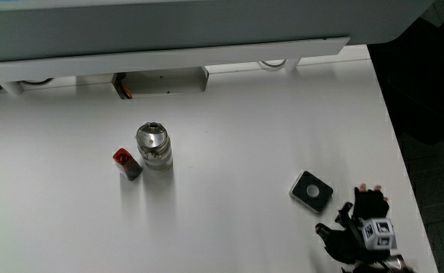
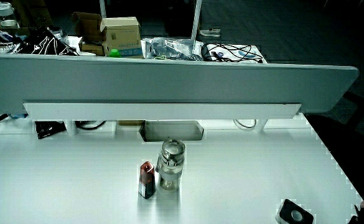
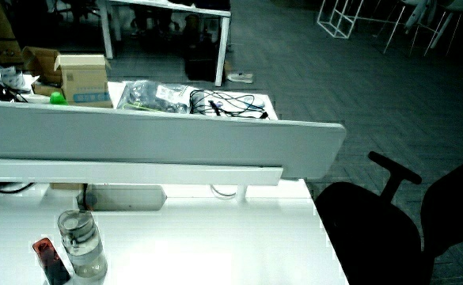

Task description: Pick speaker

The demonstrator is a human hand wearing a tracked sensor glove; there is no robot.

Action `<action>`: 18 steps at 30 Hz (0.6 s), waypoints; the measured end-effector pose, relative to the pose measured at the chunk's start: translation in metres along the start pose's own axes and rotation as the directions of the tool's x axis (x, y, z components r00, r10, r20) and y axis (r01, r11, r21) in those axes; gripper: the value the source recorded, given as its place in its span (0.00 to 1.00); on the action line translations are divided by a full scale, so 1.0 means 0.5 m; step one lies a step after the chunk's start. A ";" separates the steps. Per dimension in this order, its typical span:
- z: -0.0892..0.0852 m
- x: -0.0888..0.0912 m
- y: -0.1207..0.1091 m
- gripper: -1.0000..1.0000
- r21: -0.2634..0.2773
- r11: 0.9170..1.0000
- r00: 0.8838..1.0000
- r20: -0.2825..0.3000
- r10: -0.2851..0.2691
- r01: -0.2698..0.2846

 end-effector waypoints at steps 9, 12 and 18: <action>0.012 -0.019 0.058 0.50 -0.184 0.983 0.996 0.082 0.039 -0.023; 0.013 -0.023 0.076 0.50 -0.240 0.971 0.992 0.122 0.027 0.004; 0.026 -0.037 0.095 0.50 -0.260 0.965 0.982 0.187 0.019 0.030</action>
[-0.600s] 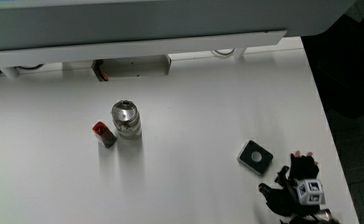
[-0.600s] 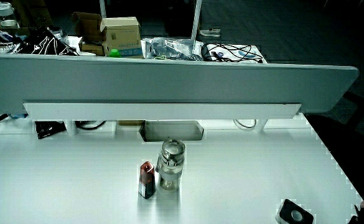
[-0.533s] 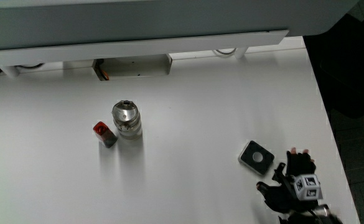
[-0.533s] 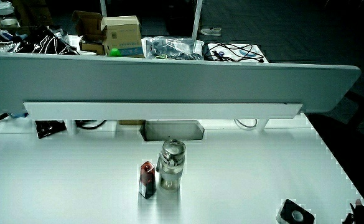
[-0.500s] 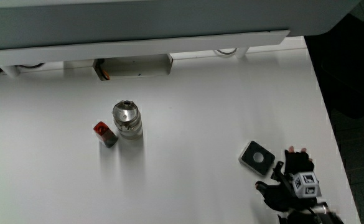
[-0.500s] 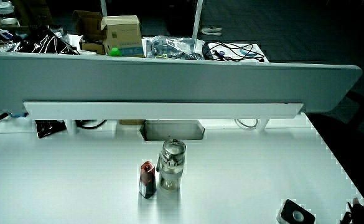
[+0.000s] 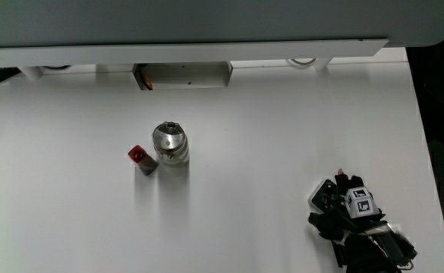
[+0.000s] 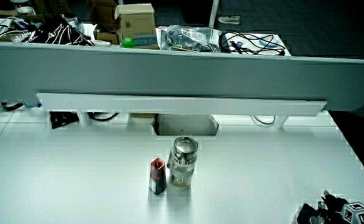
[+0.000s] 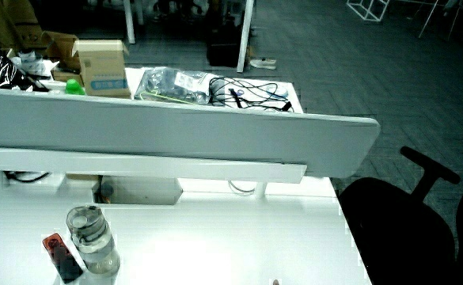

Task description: Pick speaker

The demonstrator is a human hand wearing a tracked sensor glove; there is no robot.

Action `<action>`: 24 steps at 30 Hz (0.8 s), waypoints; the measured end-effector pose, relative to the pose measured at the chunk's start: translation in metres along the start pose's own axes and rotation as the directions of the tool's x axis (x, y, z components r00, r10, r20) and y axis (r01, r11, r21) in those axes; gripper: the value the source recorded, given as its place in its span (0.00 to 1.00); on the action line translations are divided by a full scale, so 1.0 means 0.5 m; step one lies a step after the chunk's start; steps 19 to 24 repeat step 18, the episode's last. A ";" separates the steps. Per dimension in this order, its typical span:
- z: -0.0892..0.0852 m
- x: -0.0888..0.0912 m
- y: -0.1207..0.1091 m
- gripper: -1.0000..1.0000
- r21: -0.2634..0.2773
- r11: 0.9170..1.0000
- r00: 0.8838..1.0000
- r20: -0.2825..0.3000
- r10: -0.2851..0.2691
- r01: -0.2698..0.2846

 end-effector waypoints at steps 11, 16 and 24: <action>0.009 0.000 0.003 1.00 0.085 0.989 0.992 -0.007 -0.124 0.124; -0.001 -0.012 -0.011 1.00 0.145 0.984 0.993 -0.072 -0.095 0.105; -0.001 -0.029 -0.002 1.00 0.154 0.982 0.993 -0.055 -0.102 0.109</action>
